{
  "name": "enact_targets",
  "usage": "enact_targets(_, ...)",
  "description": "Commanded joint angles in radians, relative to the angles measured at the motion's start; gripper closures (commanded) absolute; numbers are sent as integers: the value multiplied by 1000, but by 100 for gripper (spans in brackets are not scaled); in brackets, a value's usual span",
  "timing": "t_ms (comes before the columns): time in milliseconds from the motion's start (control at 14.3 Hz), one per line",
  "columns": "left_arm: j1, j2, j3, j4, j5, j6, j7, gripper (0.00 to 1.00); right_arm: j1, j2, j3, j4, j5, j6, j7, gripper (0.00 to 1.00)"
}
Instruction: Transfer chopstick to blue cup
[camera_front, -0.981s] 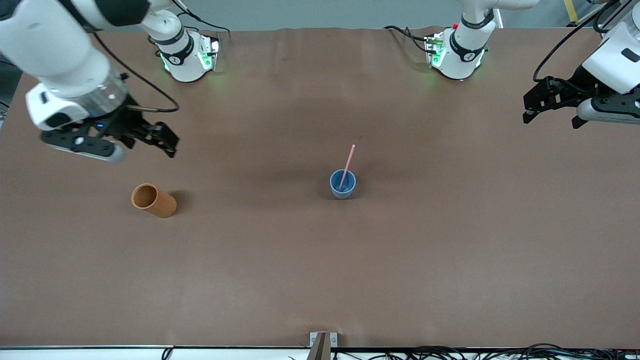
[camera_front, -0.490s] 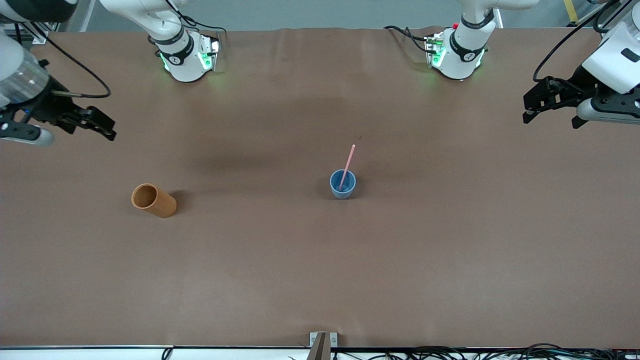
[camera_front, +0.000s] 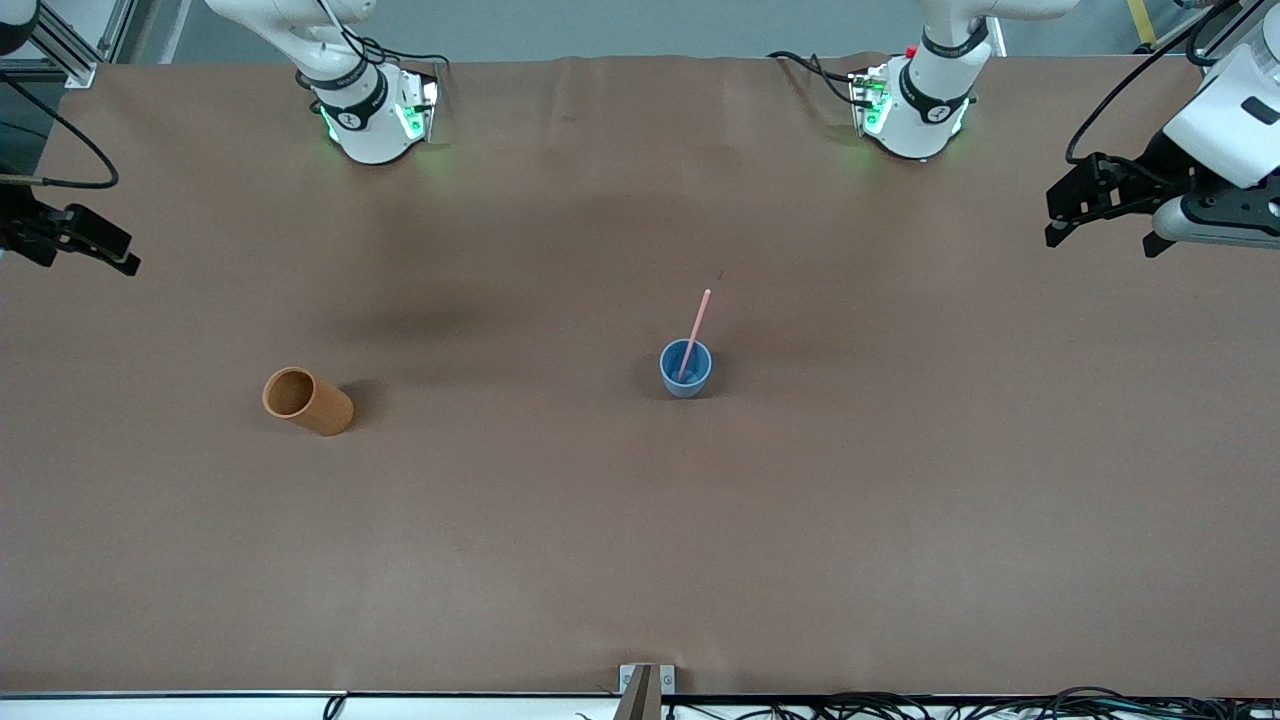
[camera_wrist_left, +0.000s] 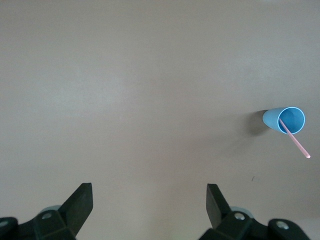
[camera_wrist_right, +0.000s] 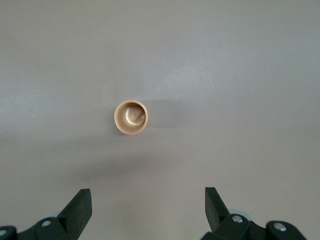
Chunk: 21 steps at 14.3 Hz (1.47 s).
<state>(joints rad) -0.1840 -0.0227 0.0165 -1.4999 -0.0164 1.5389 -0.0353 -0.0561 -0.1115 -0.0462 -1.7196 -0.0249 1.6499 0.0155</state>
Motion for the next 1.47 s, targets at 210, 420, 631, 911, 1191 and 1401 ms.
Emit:
enact_targets(210, 0, 1, 3, 15, -14, -2, 18, 0, 15, 74, 28, 285, 14, -260, -17, 0)
enact_targets(420, 0, 3, 3, 16, -14, -2, 8, 0, 44, 96, 28, 311, 17, -282, -14, 0)
enact_targets(631, -2, 9, 3, 20, -13, -2, 3, 0, 70, 98, 26, 301, 17, -271, -12, 0)
enact_targets(911, -3, 18, 3, 43, -16, -2, 2, 0, 50, 102, 23, 255, 56, -248, -14, 0)
enact_targets(1191, -3, 18, 3, 43, -17, -2, 0, 0, 44, 102, 20, 255, 71, -223, -17, 0)
enact_targets(1401, -3, 18, 3, 43, -17, -2, -8, 0, 47, 101, 20, 256, 59, -222, -17, 0)
